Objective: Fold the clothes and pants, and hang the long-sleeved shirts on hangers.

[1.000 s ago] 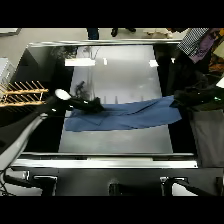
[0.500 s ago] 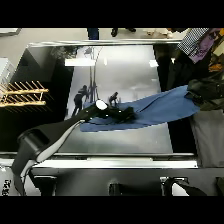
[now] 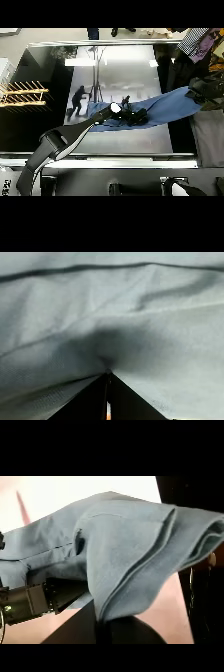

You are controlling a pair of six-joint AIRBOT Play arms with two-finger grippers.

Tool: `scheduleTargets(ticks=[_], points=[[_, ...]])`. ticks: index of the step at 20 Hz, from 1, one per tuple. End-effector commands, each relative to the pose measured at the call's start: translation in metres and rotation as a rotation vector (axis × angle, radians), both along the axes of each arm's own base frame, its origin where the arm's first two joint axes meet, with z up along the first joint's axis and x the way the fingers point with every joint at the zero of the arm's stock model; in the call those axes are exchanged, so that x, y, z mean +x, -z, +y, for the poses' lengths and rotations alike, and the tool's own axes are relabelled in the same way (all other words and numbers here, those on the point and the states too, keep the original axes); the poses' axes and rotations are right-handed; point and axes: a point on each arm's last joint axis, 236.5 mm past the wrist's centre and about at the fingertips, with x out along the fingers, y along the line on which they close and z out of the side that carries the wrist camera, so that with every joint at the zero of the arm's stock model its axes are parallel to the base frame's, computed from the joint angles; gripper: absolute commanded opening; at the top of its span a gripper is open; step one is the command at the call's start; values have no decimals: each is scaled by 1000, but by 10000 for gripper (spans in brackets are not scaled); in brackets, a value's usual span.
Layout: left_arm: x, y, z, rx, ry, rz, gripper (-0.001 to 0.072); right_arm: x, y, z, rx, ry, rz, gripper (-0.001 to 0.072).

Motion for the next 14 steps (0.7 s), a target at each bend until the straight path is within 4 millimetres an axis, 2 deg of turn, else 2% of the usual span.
scheduleTargets(ticks=[1, 3, 4, 6, 8, 11, 14], points=[[-7, -5, 1, -5, 36, 32, 13, -1, 0, 1, 3, -4, 4, 34], [-2, -27, 22, 1, 111, -18, 12, 4, -5, 8, 27, -25, -29, 34], [6, -40, 42, 38, 146, -68, 12, 9, -10, 17, 63, -37, -57, 34], [29, -76, 93, 132, 187, -194, 12, 18, -21, 35, 144, -54, -104, 34], [53, -122, 156, 229, 184, -304, 13, 25, -24, 57, 160, -95, -130, 34], [73, -196, 256, 347, 105, -423, 13, 30, -22, 115, 189, -184, -134, 34], [76, -266, 345, 418, -38, -516, 14, 35, -1, 186, 213, -272, -105, 34]])
